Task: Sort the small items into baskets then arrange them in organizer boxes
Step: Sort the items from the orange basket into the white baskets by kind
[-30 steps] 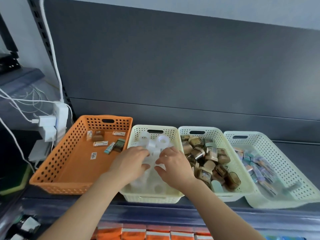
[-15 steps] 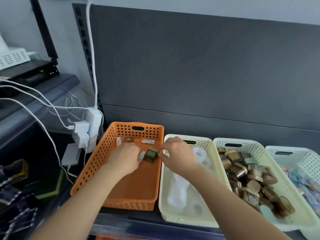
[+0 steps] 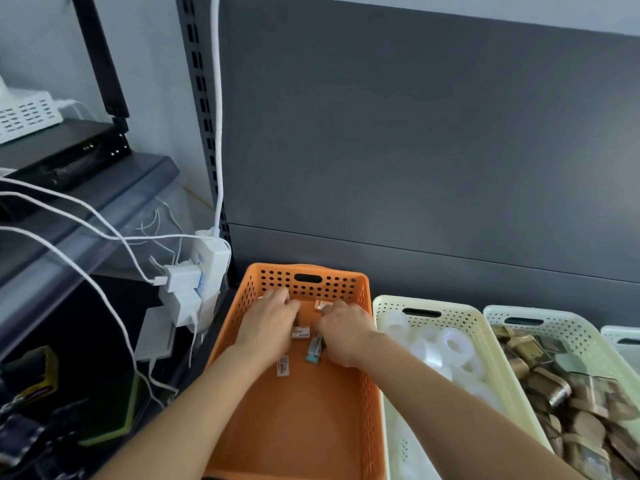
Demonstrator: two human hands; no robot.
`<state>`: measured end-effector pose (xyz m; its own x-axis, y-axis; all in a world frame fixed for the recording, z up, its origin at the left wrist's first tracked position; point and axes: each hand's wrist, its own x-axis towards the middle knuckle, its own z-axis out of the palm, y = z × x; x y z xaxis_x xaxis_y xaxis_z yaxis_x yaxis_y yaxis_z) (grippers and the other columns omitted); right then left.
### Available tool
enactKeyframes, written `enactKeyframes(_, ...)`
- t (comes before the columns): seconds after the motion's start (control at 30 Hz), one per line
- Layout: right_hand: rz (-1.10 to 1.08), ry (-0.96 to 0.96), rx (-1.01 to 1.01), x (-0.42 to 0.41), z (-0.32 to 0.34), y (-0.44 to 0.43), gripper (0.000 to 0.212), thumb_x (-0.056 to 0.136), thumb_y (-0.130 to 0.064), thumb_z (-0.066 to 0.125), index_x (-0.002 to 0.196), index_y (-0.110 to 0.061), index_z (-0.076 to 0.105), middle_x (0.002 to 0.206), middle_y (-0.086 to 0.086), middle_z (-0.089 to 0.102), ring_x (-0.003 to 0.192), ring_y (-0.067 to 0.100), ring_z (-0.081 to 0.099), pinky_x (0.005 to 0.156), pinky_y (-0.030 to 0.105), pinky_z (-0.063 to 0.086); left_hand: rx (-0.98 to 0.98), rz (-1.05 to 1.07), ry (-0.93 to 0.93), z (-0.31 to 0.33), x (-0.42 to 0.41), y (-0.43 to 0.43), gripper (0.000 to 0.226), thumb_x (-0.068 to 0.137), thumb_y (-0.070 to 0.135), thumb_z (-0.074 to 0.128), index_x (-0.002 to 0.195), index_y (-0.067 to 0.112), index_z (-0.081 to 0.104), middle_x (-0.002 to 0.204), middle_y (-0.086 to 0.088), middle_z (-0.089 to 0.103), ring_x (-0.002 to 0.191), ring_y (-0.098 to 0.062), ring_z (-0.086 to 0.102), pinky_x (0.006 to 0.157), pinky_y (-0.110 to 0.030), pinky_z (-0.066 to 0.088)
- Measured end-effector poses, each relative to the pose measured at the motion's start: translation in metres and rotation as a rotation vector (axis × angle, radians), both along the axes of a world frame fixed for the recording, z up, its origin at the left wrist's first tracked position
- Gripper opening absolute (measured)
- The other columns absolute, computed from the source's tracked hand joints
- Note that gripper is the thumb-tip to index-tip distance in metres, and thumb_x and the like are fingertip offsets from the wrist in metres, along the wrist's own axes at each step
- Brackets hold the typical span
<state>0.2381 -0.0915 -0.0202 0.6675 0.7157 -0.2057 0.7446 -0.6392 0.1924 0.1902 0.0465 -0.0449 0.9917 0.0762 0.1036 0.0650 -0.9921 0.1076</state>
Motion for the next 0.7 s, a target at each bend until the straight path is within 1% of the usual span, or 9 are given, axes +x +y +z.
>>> enactKeyframes(0.1, -0.023, 0.026, 0.010, 0.004, -0.006, 0.005, 0.028, 0.090, -0.018, 0.056, 0.116, -0.011, 0.061, 0.117, 0.011, 0.057, 0.110, 0.028, 0.049, 0.089, 0.040, 0.048, -0.033, -0.028, 0.072, -0.003, 0.010, 0.010, 0.056, 0.091, 0.003, 0.054, 0.143, 0.020, 0.041, 0.147, -0.005, 0.037, 0.135, -0.025, 0.035, 0.109, -0.037, 0.036)
enactKeyframes(0.13, -0.050, 0.046, 0.018, 0.006, -0.008, 0.006, 0.027, 0.091, -0.016, 0.056, 0.116, -0.010, 0.061, 0.117, 0.012, 0.057, 0.110, 0.028, 0.049, 0.088, 0.040, 0.049, -0.048, -0.037, 0.113, -0.004, 0.012, 0.012, 0.058, 0.092, 0.005, 0.054, 0.145, 0.019, 0.037, 0.149, -0.005, 0.036, 0.136, -0.024, 0.034, 0.111, -0.038, 0.035)
enactKeyframes(0.23, -0.114, 0.059, 0.068, 0.010, -0.009, 0.007, 0.025, 0.090, -0.017, 0.059, 0.114, -0.010, 0.061, 0.114, 0.011, 0.059, 0.108, 0.027, 0.051, 0.086, 0.038, 0.052, -0.109, -0.032, 0.133, -0.007, 0.016, 0.016, 0.051, 0.092, 0.012, 0.056, 0.141, 0.018, 0.042, 0.130, -0.003, 0.049, 0.121, -0.021, 0.047, 0.099, -0.035, 0.045)
enactKeyframes(0.3, -0.138, 0.060, 0.144, 0.011, -0.007, 0.007, 0.028, 0.089, -0.021, 0.059, 0.115, -0.011, 0.060, 0.114, 0.009, 0.059, 0.110, 0.026, 0.050, 0.086, 0.037, 0.050, -0.133, -0.012, 0.104, -0.006, 0.018, 0.017, 0.046, 0.091, 0.015, 0.057, 0.136, 0.016, 0.047, 0.122, -0.003, 0.050, 0.115, -0.021, 0.049, 0.095, -0.033, 0.046)
enactKeyframes(0.4, -0.194, 0.072, 0.387, 0.011, 0.002, 0.004, 0.027, 0.085, -0.026, 0.060, 0.110, -0.016, 0.065, 0.113, 0.006, 0.058, 0.113, 0.024, 0.048, 0.091, 0.036, 0.048, -0.200, 0.007, 0.042, 0.001, 0.021, 0.013, 0.049, 0.092, 0.018, 0.056, 0.140, 0.017, 0.043, 0.127, -0.003, 0.049, 0.121, -0.022, 0.046, 0.097, -0.033, 0.044)
enactKeyframes(0.5, -0.298, 0.025, 0.696, 0.005, 0.011, -0.005, 0.027, 0.081, -0.027, 0.063, 0.105, -0.016, 0.068, 0.111, 0.006, 0.060, 0.109, 0.026, 0.048, 0.087, 0.038, 0.047, -0.302, 0.023, -0.042, 0.017, 0.025, 0.006, 0.052, 0.093, 0.029, 0.058, 0.142, 0.019, 0.042, 0.131, 0.000, 0.049, 0.124, -0.021, 0.046, 0.099, -0.034, 0.043)
enactKeyframes(0.57, -0.343, -0.032, 0.859, 0.002, 0.017, -0.016, 0.027, 0.079, -0.026, 0.068, 0.104, -0.016, 0.069, 0.108, 0.005, 0.062, 0.104, 0.026, 0.050, 0.085, 0.036, 0.046, -0.369, 0.017, -0.099, 0.031, 0.026, -0.004, 0.052, 0.092, 0.032, 0.059, 0.140, 0.020, 0.045, 0.130, 0.001, 0.050, 0.122, -0.020, 0.048, 0.097, -0.033, 0.044)
enactKeyframes(0.63, -0.365, -0.080, 0.962, -0.003, 0.024, -0.032, 0.028, 0.077, -0.024, 0.071, 0.104, -0.017, 0.070, 0.106, 0.002, 0.063, 0.100, 0.024, 0.052, 0.086, 0.031, 0.044, -0.419, 0.011, -0.139, 0.046, 0.027, -0.020, 0.051, 0.092, 0.033, 0.060, 0.140, 0.021, 0.045, 0.131, 0.001, 0.049, 0.121, -0.020, 0.049, 0.094, -0.033, 0.044)
enactKeyframes(0.7, -0.382, -0.121, 1.030, -0.008, 0.031, -0.052, 0.030, 0.076, -0.024, 0.073, 0.105, -0.018, 0.070, 0.106, 0.001, 0.064, 0.099, 0.023, 0.054, 0.085, 0.026, 0.042, -0.478, -0.014, -0.174, 0.058, 0.027, -0.042, 0.053, 0.092, 0.032, 0.061, 0.141, 0.021, 0.044, 0.133, 0.001, 0.048, 0.121, -0.020, 0.049, 0.094, -0.033, 0.044)
